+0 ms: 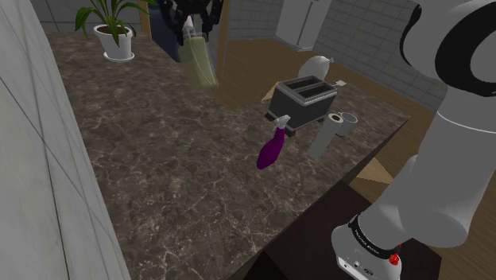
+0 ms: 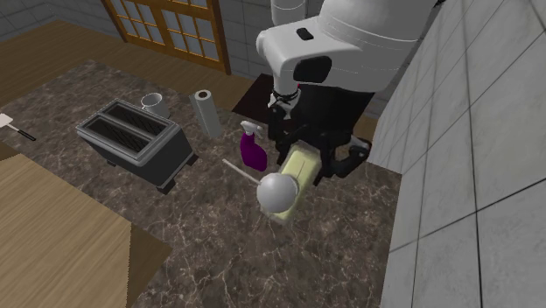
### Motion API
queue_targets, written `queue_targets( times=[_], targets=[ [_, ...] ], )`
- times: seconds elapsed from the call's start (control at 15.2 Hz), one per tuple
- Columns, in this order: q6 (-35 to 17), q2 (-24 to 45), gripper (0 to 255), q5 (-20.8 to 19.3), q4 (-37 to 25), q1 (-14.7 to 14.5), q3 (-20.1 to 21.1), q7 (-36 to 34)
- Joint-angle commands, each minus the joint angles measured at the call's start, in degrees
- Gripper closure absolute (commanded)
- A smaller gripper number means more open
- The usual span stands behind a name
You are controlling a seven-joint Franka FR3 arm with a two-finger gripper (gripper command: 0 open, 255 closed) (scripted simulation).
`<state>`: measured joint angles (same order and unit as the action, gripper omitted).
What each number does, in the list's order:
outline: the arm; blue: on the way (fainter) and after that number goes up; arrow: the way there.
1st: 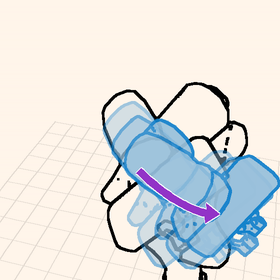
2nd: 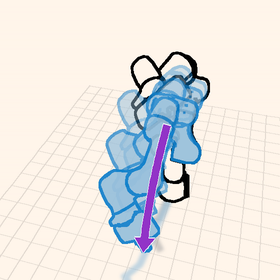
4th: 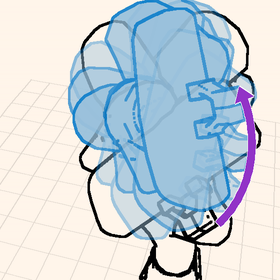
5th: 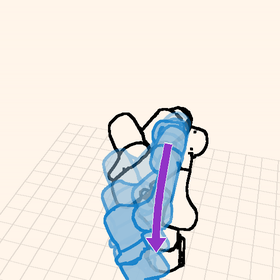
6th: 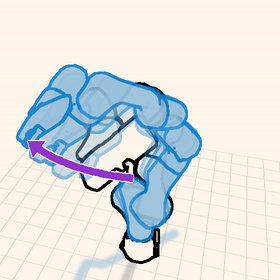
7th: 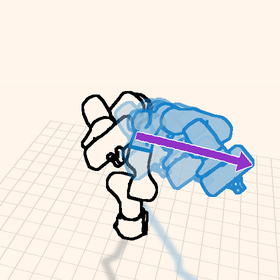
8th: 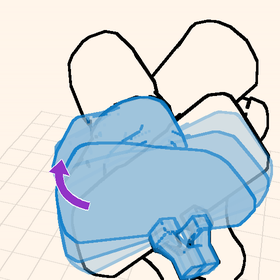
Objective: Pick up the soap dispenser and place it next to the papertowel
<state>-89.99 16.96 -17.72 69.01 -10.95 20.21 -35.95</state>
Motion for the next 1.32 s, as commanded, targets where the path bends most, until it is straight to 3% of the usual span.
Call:
queue_targets(
  times=[0.0, 0.26, 0.53, 1.25],
  targets=[
    [1.40, 0.87, 255, -0.32, -2.24, -0.37, 0.00, 0.17],
    [-3.75, -9.95, 255, 3.90, 12.29, 4.55, -0.99, 3.73],
    [-7.06, -19.04, 255, 7.32, 23.26, 7.63, -3.20, 8.27],
    [-10.69, -38.69, 255, 11.54, 44.04, 11.76, -12.19, 21.77]
  ],
)
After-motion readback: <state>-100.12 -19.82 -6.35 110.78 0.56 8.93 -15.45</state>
